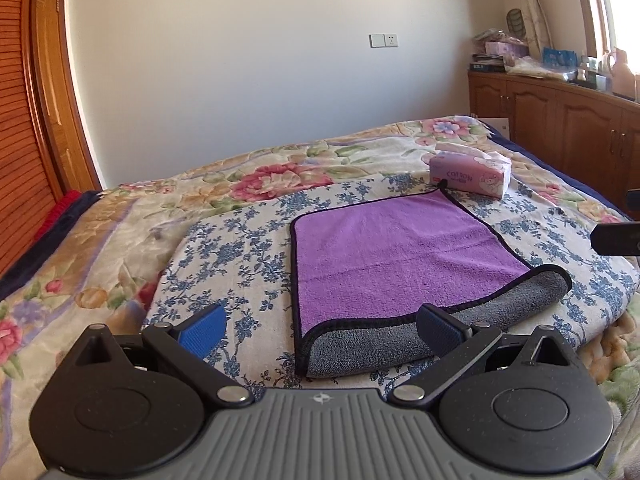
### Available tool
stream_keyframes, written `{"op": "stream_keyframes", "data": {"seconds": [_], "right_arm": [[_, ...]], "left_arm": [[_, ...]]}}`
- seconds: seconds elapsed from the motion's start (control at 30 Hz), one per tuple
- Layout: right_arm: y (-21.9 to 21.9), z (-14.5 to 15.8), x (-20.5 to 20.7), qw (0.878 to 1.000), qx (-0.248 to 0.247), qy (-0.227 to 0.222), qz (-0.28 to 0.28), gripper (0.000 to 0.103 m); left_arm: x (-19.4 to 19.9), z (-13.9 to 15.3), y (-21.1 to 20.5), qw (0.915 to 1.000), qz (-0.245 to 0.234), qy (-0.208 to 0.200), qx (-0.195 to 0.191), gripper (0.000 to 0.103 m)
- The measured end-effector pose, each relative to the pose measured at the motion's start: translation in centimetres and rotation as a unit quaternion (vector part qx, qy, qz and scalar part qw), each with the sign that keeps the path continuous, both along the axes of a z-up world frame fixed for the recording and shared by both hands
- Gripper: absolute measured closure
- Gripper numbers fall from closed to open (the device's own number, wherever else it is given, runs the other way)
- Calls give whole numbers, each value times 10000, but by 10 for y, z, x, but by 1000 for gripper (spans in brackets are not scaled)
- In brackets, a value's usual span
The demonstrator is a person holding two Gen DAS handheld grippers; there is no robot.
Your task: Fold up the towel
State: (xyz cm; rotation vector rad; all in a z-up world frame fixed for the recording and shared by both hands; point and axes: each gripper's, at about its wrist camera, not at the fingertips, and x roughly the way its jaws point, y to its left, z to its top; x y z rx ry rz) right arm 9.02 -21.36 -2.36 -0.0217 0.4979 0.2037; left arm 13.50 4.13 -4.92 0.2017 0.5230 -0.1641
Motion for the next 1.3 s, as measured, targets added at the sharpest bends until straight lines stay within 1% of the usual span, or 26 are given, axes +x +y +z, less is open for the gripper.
{"op": "stream_keyframes", "data": {"seconds": [0.03, 0.07, 0.1, 0.2, 0.27, 0.43, 0.73, 0.87, 1.03, 1.3], "right_arm": [[0, -2, 2, 10000, -10, 34, 9, 3], [-1, -4, 6, 9999, -24, 100, 22, 8], [-2, -5, 10, 9999, -20, 149, 28, 10], [-5, -9, 18, 9996, 9, 260, 64, 11], [-7, -12, 23, 9995, -9, 322, 74, 13], [-13, -20, 35, 9987, -77, 492, 59, 13], [-20, -37, 50, 9965, -188, 807, 116, 15], [-21, -42, 55, 9955, -199, 913, 175, 16], [-22, -48, 64, 9944, -174, 1024, 211, 16], [-28, -53, 74, 9930, -155, 1150, 223, 16]], "left_arm": [[3, -1, 1, 10000, -29, 28, -20, 3], [6, -2, 1, 10000, -49, 60, -42, 4], [9, -4, 1, 9999, -61, 90, -58, 6], [18, -8, 1, 9998, -99, 180, -82, 10], [23, -11, 2, 9995, -146, 252, -86, 11], [37, -23, 3, 9988, -197, 450, -66, 15], [56, -45, 10, 9970, -81, 765, -130, 19], [63, -52, 14, 9957, -55, 896, -250, 21], [74, -61, 19, 9939, -6, 1030, -395, 28], [86, -68, 26, 9909, 43, 1165, -674, 31]]}}
